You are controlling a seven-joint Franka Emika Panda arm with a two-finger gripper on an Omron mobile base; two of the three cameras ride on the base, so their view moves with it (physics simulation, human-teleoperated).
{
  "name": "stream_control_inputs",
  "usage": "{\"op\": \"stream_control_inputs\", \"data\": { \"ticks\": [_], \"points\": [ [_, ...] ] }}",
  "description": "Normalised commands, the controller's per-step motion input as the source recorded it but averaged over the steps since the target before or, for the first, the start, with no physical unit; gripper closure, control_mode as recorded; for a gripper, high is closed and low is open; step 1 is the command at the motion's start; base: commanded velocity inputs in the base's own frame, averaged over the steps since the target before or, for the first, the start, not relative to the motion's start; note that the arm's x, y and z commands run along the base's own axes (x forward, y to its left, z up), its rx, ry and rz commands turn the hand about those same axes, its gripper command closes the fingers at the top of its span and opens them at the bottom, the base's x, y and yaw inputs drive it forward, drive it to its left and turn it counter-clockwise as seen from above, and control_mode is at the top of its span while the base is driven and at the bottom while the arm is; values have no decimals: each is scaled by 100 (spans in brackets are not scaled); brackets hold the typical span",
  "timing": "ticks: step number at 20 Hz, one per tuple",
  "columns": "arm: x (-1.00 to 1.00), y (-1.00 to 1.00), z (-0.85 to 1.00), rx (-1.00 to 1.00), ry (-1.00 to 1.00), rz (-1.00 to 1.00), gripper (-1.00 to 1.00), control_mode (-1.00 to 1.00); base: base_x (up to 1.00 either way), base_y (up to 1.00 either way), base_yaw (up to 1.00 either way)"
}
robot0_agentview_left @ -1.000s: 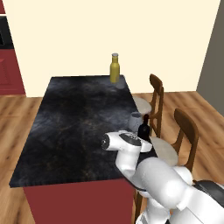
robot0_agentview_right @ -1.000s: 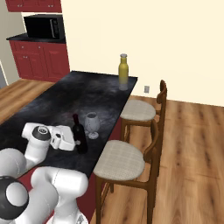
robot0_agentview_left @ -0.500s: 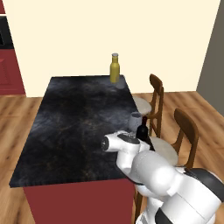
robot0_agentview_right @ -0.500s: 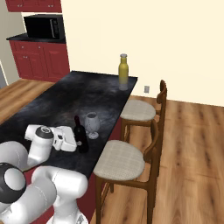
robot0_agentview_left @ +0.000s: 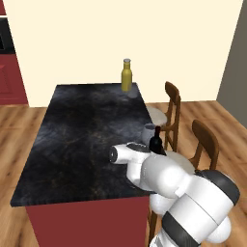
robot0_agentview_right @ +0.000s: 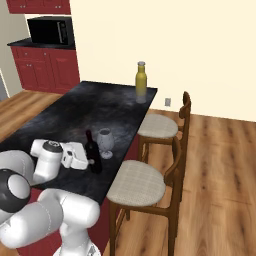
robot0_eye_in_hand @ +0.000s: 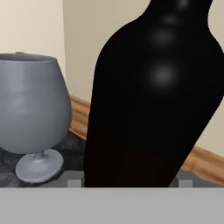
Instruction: There is a wine glass and glass cup on the dining counter. Place the wine bottle next to the wine glass and the juice bottle next to the glass cup.
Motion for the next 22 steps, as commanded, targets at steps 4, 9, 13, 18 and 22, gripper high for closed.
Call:
{"op": "stream_control_inputs", "data": {
  "ticks": [4, 9, 13, 18, 22],
  "points": [
    [9, 1, -18, 0, -3, 0, 100, -100, 0, 0, 0],
    [4, 2, -21, 0, -6, 0, 100, -100, 0, 0, 0],
    [10, 0, -21, 0, -5, 0, 100, -100, 0, 0, 0],
    [-1, 1, -20, 0, -4, 0, 100, -100, 0, 0, 0],
    [-8, 1, -19, 0, -4, 0, 100, -100, 0, 0, 0]
  ]
}}
